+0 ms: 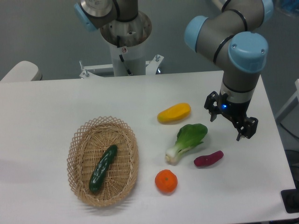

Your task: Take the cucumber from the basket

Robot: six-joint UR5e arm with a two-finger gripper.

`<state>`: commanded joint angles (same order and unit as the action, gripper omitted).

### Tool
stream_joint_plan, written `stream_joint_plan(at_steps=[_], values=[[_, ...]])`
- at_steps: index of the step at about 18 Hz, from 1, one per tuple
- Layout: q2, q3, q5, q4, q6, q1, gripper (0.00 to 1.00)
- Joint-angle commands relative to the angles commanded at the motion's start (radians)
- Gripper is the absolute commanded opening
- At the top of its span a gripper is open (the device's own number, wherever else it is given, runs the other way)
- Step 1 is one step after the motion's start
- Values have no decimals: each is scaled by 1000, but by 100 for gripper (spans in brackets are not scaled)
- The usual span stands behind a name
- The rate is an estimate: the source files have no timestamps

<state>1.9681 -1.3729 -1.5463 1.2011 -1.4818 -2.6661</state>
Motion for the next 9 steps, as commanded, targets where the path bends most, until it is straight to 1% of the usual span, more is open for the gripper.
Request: stream_joint_plan(at_steps=[5, 7, 9], values=[[-3, -6, 0, 9, 11, 5, 100], [-6, -18, 6, 9, 87, 26, 100], [-15, -29, 2, 9, 162, 70, 100]])
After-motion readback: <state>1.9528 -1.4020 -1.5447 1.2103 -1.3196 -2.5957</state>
